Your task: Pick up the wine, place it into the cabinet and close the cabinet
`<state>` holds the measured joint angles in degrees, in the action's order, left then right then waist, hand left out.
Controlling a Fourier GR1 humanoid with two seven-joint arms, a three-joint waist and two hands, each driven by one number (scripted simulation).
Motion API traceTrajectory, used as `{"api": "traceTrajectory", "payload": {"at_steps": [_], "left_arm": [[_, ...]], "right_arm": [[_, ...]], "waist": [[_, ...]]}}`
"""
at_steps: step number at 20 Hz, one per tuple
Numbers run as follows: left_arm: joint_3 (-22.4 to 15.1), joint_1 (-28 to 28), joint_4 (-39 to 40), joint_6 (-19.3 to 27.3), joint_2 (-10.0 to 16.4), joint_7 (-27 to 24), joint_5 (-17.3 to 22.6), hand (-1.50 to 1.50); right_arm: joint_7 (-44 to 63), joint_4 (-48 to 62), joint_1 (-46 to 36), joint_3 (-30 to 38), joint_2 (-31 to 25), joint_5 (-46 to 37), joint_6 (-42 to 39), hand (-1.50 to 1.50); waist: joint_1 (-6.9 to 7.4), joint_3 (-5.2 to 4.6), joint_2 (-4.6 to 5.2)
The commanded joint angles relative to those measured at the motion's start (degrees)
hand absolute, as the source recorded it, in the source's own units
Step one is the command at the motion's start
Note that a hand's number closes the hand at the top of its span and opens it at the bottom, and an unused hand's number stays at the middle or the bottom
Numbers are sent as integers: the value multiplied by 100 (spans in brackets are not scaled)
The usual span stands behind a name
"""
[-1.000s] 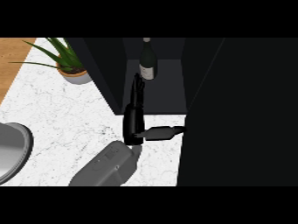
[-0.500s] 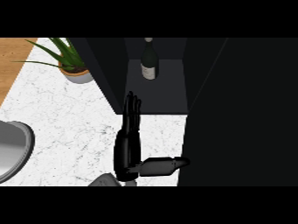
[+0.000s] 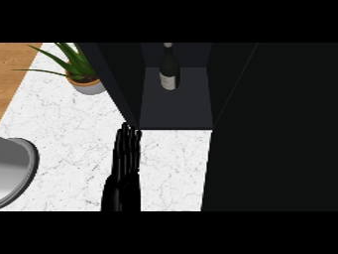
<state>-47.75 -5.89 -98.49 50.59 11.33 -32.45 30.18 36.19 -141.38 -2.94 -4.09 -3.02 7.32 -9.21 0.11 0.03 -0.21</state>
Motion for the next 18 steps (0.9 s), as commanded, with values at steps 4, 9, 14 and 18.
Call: {"api": "traceTrajectory", "payload": {"at_steps": [4, 9, 14, 18], "left_arm": [[-247, 664, -1123, -362, 842, 122, -171, -150], [-255, 1420, -1557, -895, 1414, -206, -152, -150], [304, 1672, -1842, -1286, 1894, -265, 69, -150], [694, 1849, -2020, -1629, 2175, -234, 376, -150]], "right_arm": [[563, -214, -194, 124, -106, 1119, -162, 150], [552, -567, 289, -87, -290, 1034, -587, 150], [517, -872, 783, -369, -185, 1190, -755, 150], [809, -400, 754, -738, 61, 1497, -595, 150]], "waist": [[24, 0, 4], [4, -3, 1], [-34, -4, -8], [15, -5, 6]]}}
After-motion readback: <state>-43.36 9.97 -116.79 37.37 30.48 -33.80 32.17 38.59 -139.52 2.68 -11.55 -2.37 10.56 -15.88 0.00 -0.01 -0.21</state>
